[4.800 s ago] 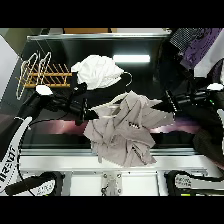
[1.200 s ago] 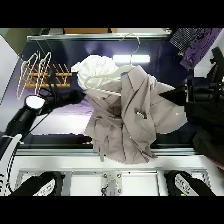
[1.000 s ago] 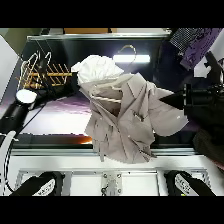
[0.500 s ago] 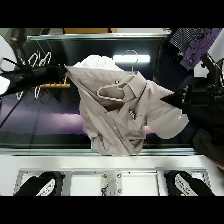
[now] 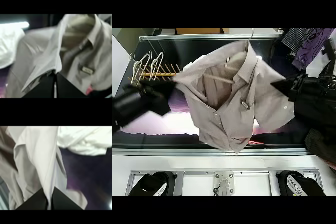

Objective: Fold the clothes and pants, and hang the long-sleeved shirts on hangers.

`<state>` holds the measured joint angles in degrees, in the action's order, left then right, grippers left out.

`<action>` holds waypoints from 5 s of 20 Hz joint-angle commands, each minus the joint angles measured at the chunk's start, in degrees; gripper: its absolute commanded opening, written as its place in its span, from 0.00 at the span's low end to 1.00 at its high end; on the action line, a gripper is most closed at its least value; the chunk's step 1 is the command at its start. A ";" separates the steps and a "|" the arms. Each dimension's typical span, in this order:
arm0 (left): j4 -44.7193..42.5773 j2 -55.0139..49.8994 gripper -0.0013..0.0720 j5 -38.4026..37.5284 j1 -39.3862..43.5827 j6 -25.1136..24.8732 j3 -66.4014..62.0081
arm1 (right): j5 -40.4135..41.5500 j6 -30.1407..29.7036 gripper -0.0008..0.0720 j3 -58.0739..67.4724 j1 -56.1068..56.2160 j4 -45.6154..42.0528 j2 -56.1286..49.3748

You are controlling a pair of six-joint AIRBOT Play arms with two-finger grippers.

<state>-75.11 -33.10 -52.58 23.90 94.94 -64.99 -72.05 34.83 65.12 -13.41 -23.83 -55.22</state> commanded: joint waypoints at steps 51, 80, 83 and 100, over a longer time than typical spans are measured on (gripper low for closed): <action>-3.37 -23.04 0.04 9.07 7.96 -0.17 -13.42 | 27.10 61.35 0.02 44.48 -52.33 -69.18 -1.88; -3.34 -23.04 0.04 9.05 7.96 -0.20 -13.42 | 25.42 61.66 0.02 44.46 -52.33 -69.18 4.22; -3.34 -23.04 0.04 9.03 7.96 -0.17 -13.42 | 24.52 61.64 0.02 44.44 -52.33 -69.42 3.17; -3.26 -23.04 0.04 6.19 8.00 -0.15 -13.40 | 24.83 61.64 0.02 44.44 -52.35 -72.26 -6.49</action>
<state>-78.30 -56.12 -44.66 31.90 94.78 -78.35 -47.53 96.47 109.58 -65.71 -95.20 -60.66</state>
